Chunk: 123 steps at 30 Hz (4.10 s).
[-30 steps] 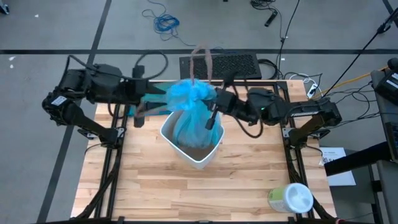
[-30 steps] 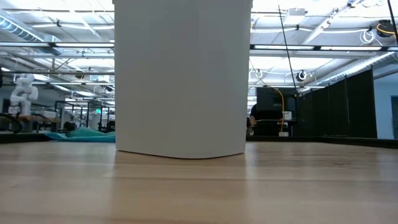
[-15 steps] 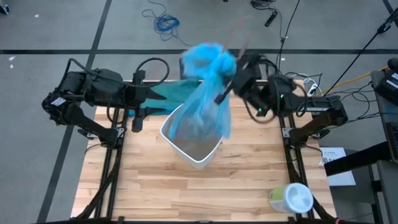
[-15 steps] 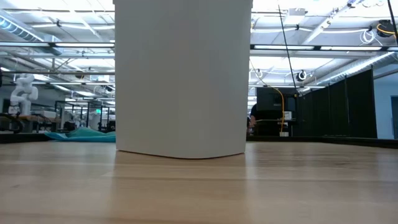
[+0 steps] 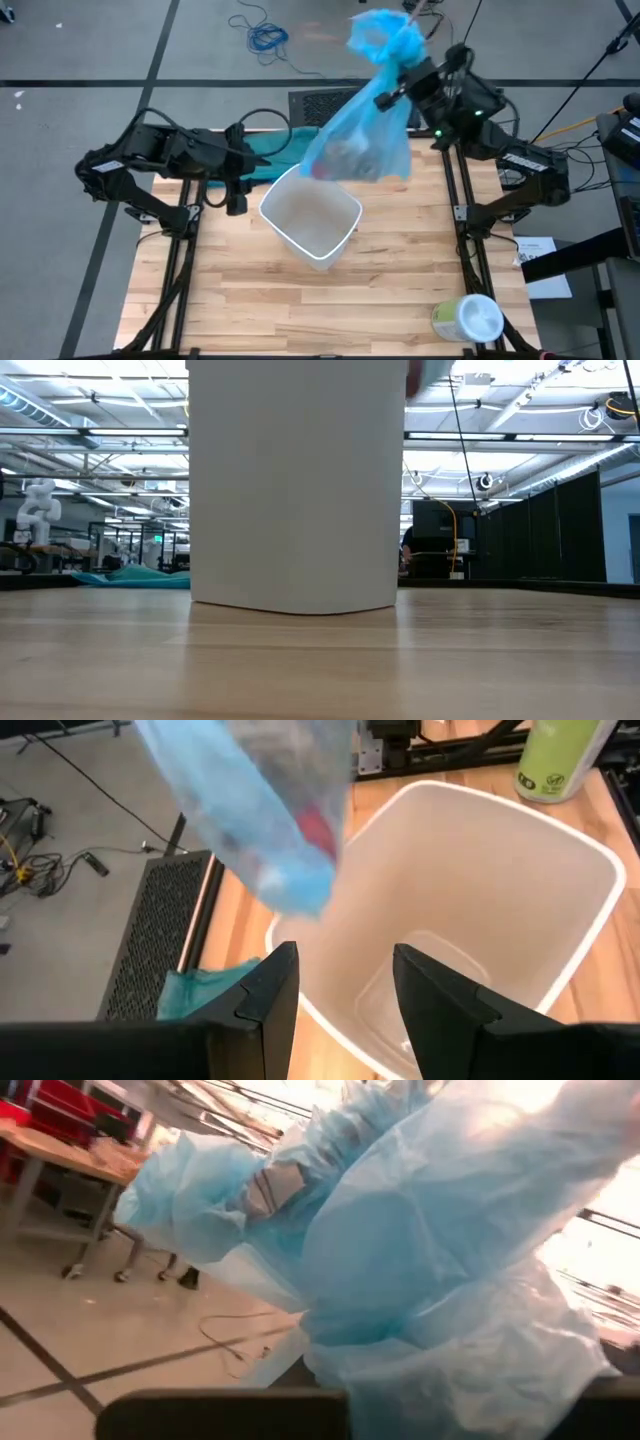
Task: Place trash/remove bag and relplace
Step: Remove the blue trash bag from the bin
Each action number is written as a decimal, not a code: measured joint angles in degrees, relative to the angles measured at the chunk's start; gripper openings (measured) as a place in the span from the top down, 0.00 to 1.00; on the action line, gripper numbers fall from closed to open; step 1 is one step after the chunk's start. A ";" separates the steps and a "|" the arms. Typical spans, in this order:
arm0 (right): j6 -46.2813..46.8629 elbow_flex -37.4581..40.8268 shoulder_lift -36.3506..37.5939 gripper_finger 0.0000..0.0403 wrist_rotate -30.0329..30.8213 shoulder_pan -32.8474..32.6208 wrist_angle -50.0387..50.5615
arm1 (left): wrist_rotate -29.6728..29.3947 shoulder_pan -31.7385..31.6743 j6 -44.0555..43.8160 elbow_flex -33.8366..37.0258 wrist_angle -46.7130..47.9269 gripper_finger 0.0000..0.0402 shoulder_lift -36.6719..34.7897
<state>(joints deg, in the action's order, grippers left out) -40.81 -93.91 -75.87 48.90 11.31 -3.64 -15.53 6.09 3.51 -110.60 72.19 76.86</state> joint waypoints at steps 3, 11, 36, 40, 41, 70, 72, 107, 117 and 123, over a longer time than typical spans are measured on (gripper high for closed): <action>4.44 -0.02 1.78 1.00 1.67 1.54 5.32 | 0.00 0.00 0.04 0.28 -0.14 0.60 0.04; 21.28 6.83 2.09 1.00 -0.72 6.65 18.82 | 0.00 0.00 0.37 0.28 -3.25 0.60 0.00; 27.79 44.53 20.40 1.00 -3.55 19.94 1.78 | 1.75 0.00 1.90 5.75 -8.44 0.60 -0.37; 28.85 44.61 21.19 1.00 -5.97 22.95 6.13 | 0.44 0.00 1.90 6.98 -9.77 0.60 -0.39; 29.95 44.59 21.17 1.00 -6.54 23.50 8.02 | 0.09 0.00 1.90 7.27 -10.05 0.60 -0.39; 32.65 44.63 11.65 1.00 -10.16 24.22 15.43 | -0.90 -0.07 2.80 7.56 -10.26 0.60 -0.39; 31.50 44.63 12.28 1.00 -8.60 23.96 17.26 | -1.11 -0.07 2.80 7.56 -10.26 0.60 -0.39; 86.03 77.64 7.72 1.00 8.79 11.34 -5.48 | -7.30 -0.07 -0.08 18.80 -17.39 0.60 -6.88; 82.34 77.96 -1.96 1.00 -3.11 15.46 -14.92 | -7.32 -0.07 1.09 18.88 -17.87 0.60 -6.75; 79.37 77.94 3.19 0.93 -4.05 12.61 -15.26 | -7.27 -0.07 1.27 18.88 -17.76 0.60 -6.72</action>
<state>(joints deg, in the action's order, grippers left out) 38.56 -15.97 -72.68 44.85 23.92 -18.90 -22.80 6.02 4.78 -91.72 54.43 70.14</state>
